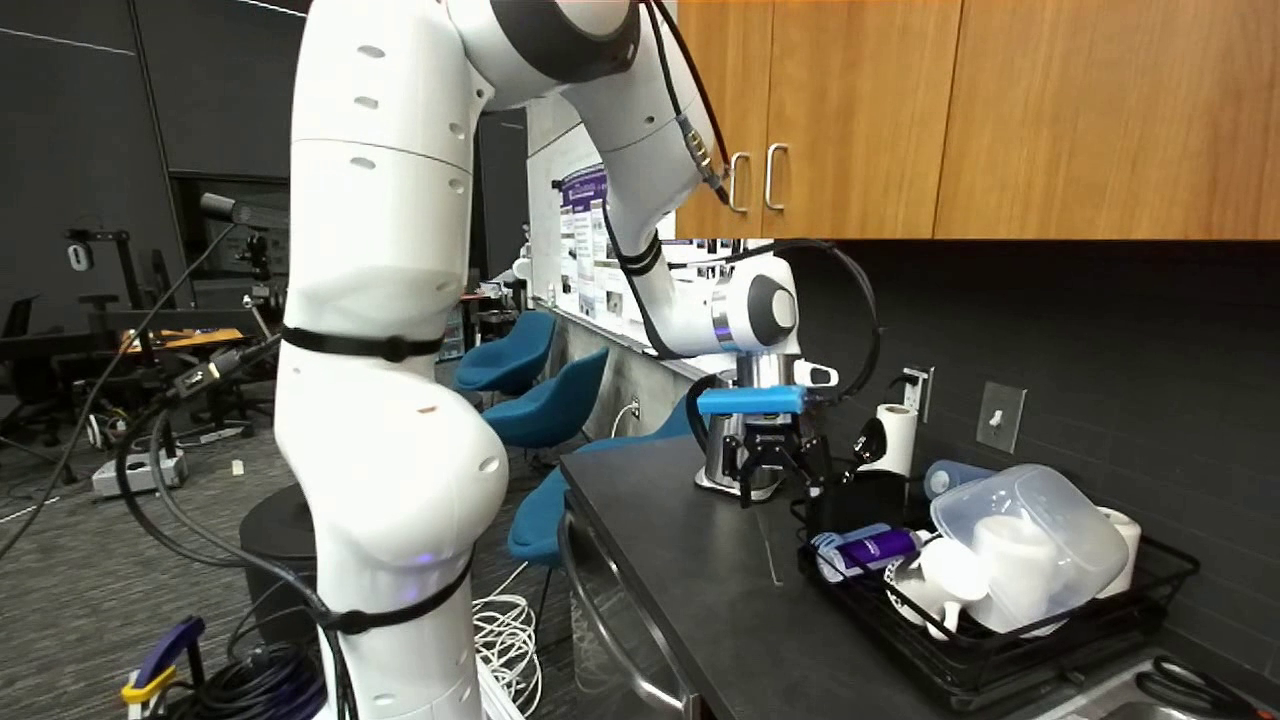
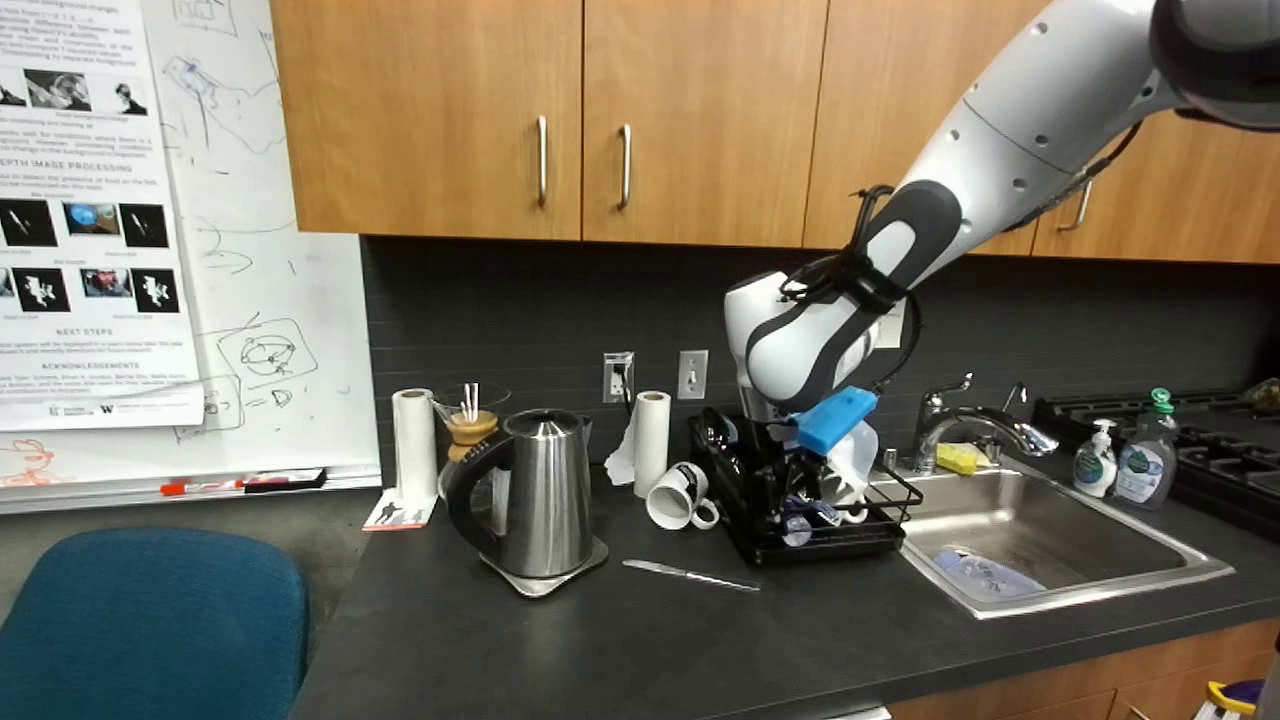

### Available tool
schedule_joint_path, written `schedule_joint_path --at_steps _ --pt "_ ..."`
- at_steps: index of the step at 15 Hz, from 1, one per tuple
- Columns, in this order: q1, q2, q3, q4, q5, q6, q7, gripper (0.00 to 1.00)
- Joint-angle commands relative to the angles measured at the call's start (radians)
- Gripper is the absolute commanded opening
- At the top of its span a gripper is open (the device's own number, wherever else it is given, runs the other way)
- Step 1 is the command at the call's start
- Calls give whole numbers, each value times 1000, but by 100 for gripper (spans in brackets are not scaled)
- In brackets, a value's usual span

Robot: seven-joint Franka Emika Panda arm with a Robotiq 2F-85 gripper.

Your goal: Move the blue fork from the drying rack to the counter next to the knife

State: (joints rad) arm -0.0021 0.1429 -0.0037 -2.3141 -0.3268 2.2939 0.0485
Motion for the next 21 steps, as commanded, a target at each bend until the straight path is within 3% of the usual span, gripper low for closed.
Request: schedule_joint_path --at_steps 1,4,14,21 --pt "3 76 -24 46 -48 29 -2 100" --pt "11 85 -37 50 -96 13 -8 100" --pt "12 -85 -30 67 -156 -161 -30 100" --pt "3 -87 -21 75 -134 -129 7 100"
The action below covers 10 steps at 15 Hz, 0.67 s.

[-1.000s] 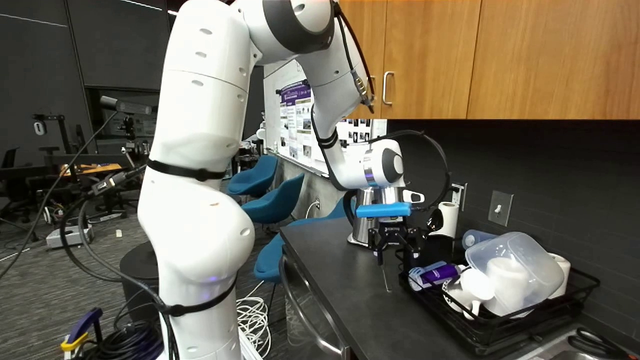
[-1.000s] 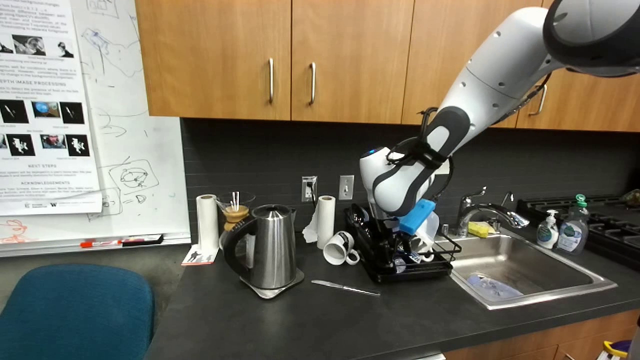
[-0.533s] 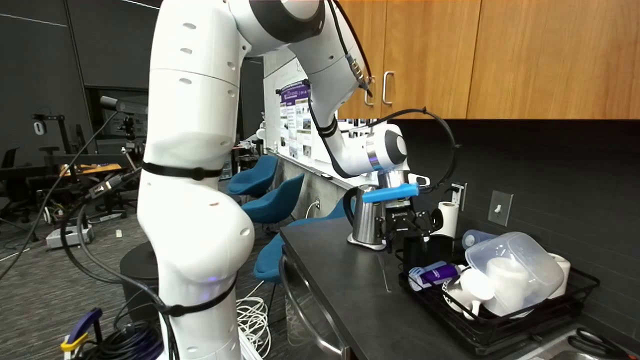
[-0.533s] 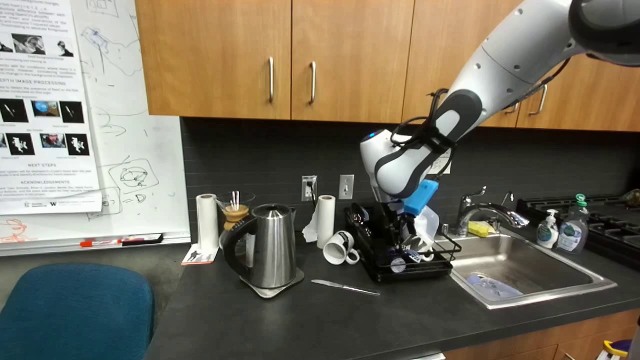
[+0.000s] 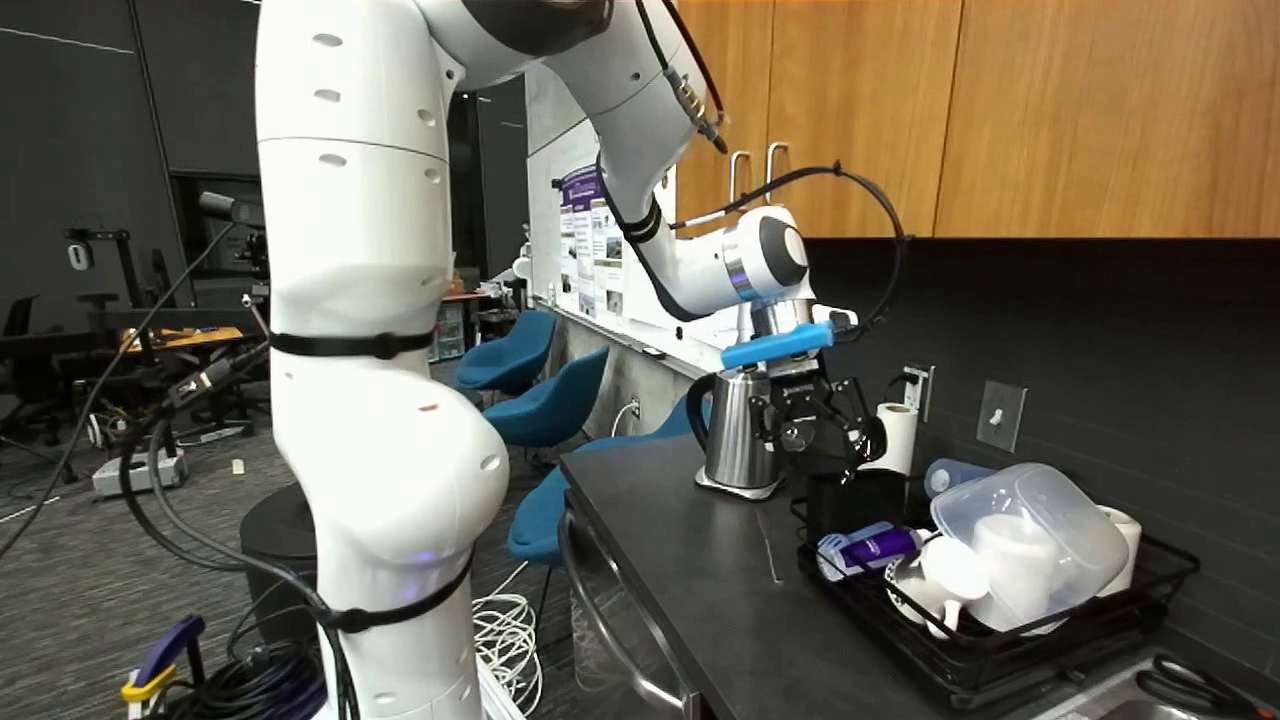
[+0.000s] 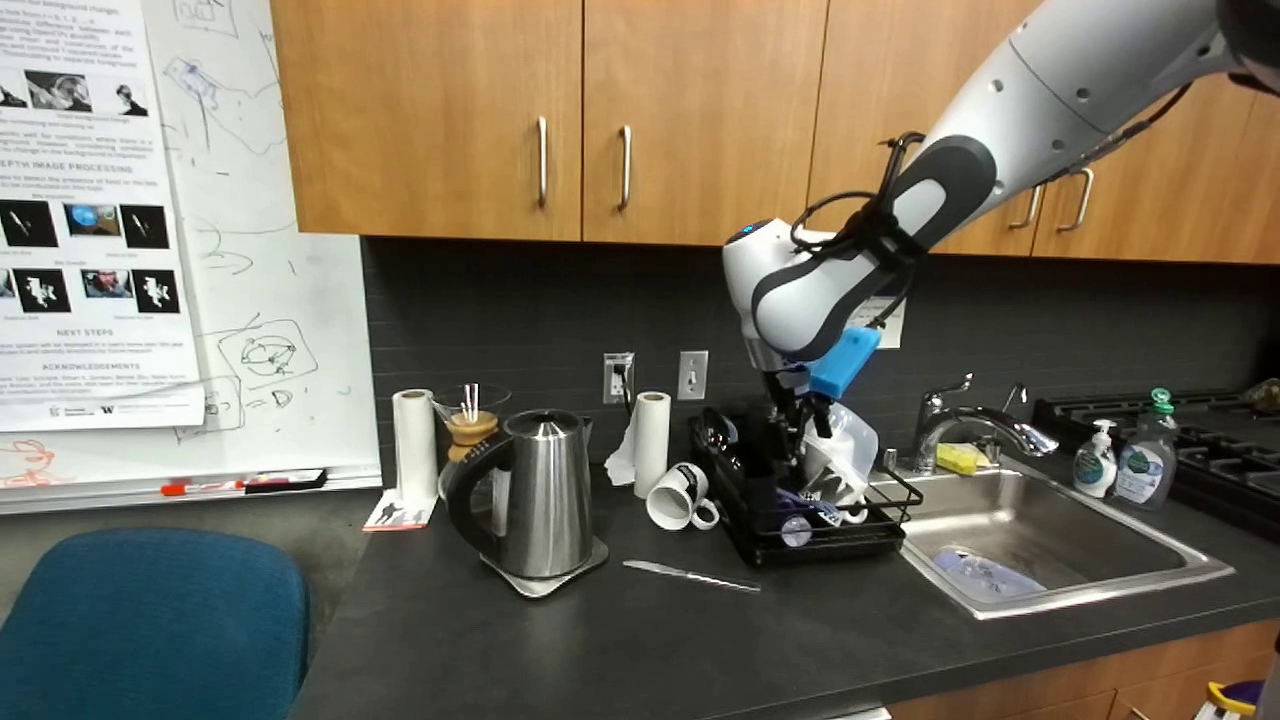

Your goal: Move the blue fork from the drying rack to the counter next to the knife

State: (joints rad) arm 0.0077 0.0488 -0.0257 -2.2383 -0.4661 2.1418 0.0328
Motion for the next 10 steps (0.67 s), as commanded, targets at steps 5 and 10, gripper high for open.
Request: schedule_joint_path --at_steps 5,10 --pt "-6 94 -7 21 -26 136 85 100" --pt "-4 162 -40 33 -83 220 119 100"
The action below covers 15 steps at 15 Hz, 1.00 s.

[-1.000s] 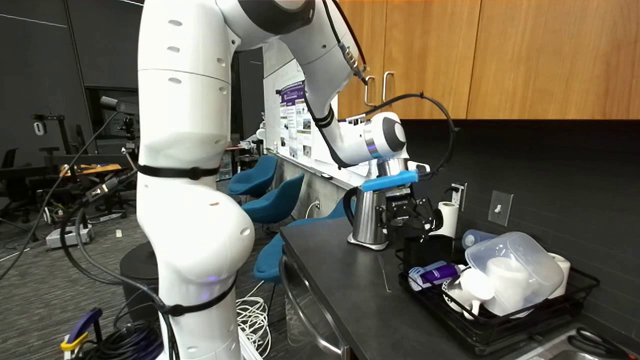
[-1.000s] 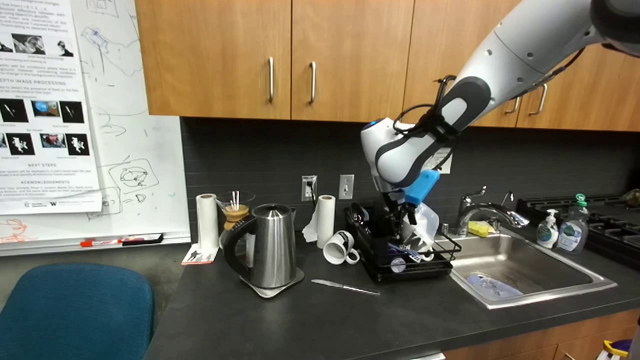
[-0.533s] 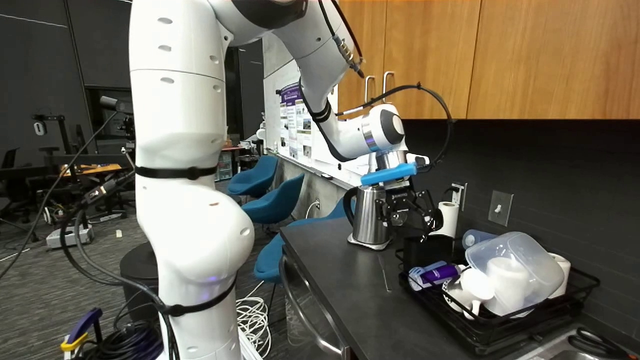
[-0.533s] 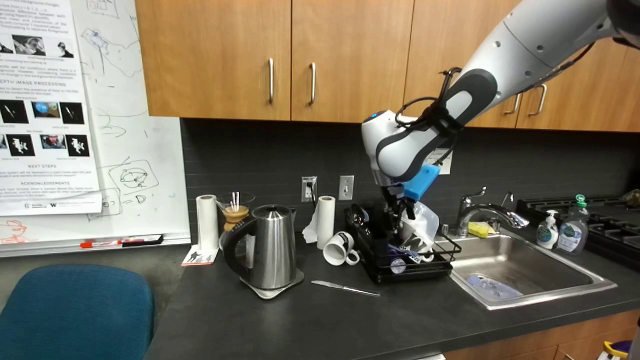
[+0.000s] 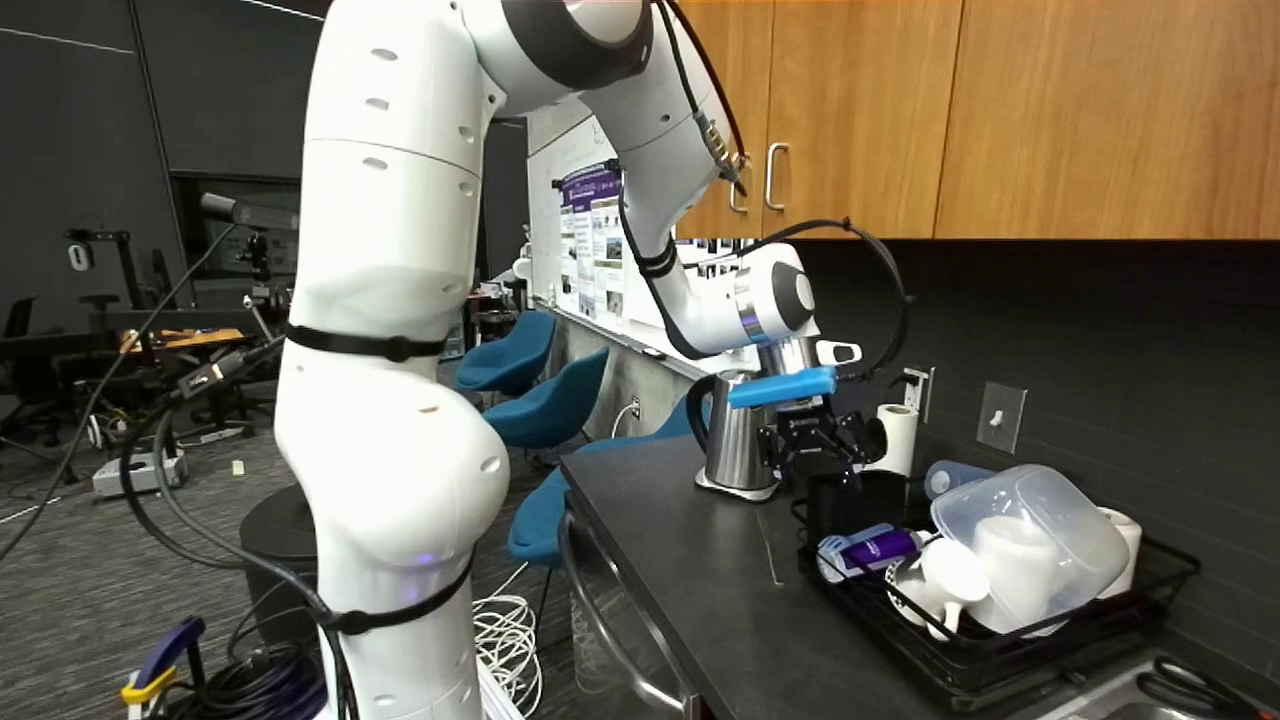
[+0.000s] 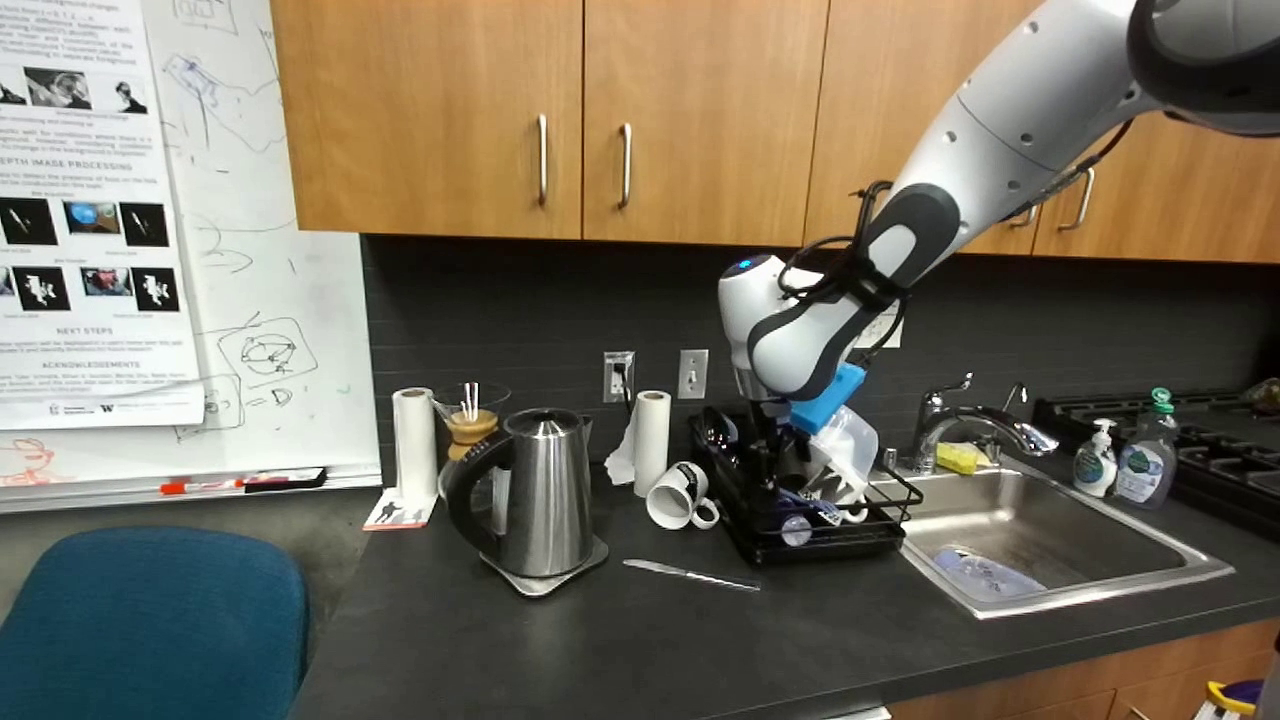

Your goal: Move the blue fork from the drying rack to the counter next to the knife

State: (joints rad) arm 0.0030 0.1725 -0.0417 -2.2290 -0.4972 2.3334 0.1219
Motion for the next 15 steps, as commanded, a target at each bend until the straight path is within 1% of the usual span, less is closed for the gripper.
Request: schedule_joint_path --at_steps 1,6,12,13,14,15 --pt "1 41 -34 16 -70 31 39 100" --pt "-7 19 -69 -36 -115 20 52 100" --pt "1 34 -56 -65 -90 31 60 100" --pt "4 42 -53 -69 -86 36 65 87" --pt "5 47 -50 -74 -83 39 68 87" --pt "6 53 -48 -77 -80 42 71 91"
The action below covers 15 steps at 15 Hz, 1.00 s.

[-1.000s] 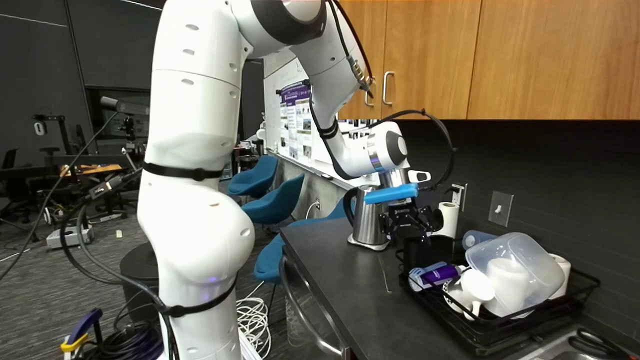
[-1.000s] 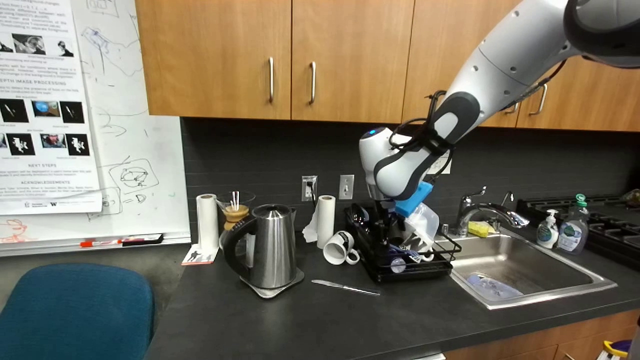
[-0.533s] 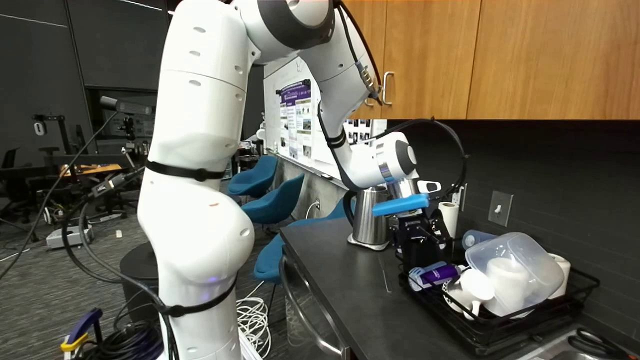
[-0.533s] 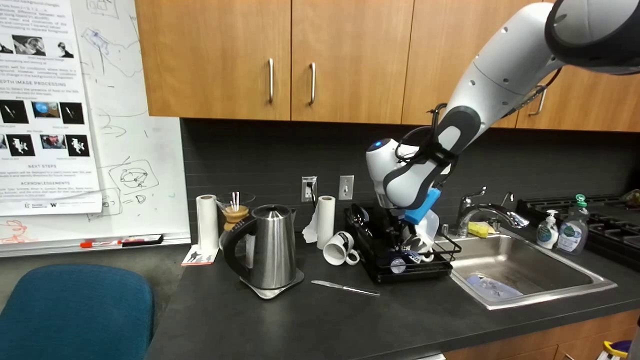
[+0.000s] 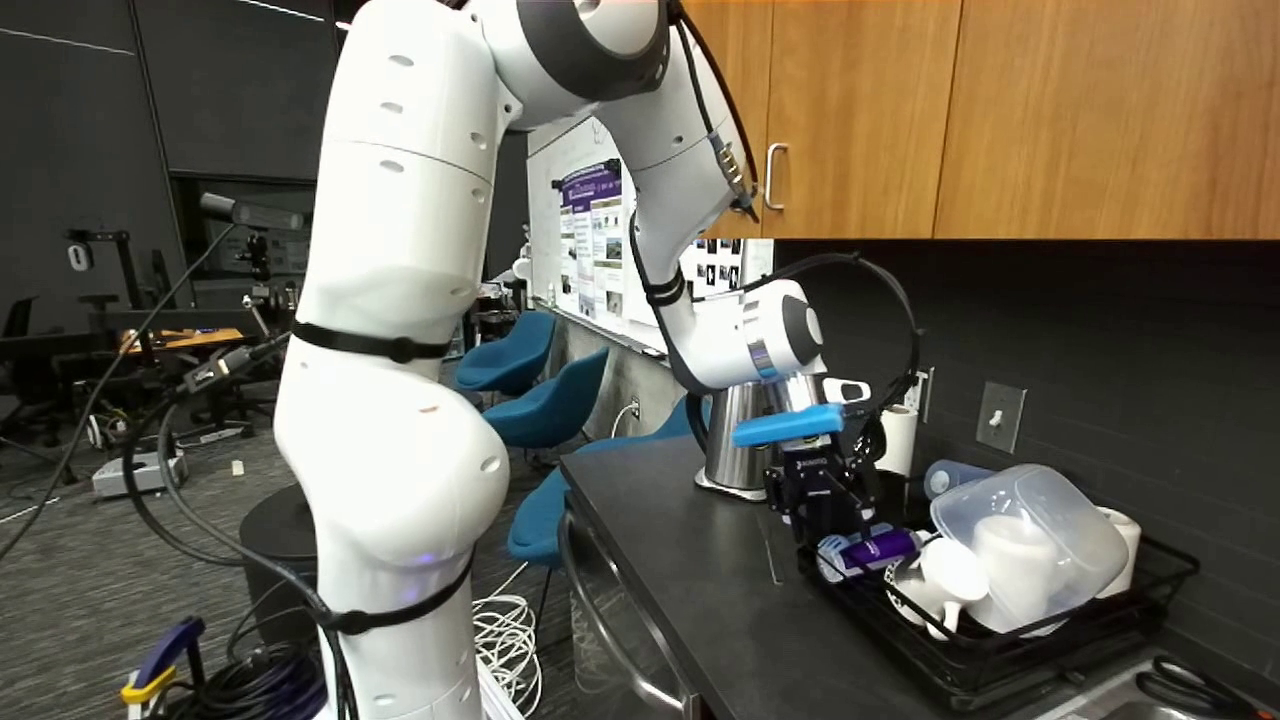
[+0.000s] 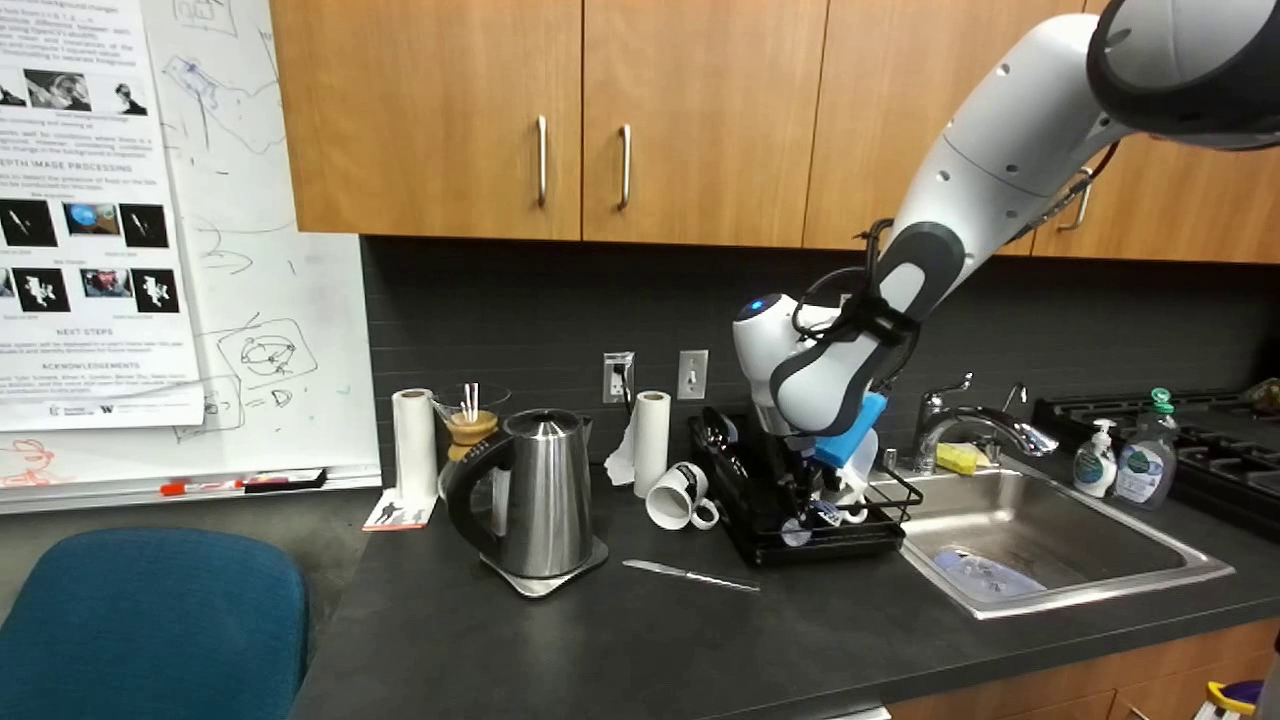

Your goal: Move the blue fork from the drying rack to the counter next to the knife

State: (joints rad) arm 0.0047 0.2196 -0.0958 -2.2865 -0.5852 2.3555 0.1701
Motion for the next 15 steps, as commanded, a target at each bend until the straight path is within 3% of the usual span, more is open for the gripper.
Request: schedule_joint_path --at_steps 1,2,4,5,7,15 --pt "7 12 7 -22 8 23 28 94" --pt "8 18 8 -23 10 26 33 95" --pt "11 21 9 -27 12 27 33 70" --pt "11 23 10 -27 14 27 32 70" --pt "12 23 8 -22 8 30 40 60" --pt "12 6 -3 -22 -19 31 58 6"
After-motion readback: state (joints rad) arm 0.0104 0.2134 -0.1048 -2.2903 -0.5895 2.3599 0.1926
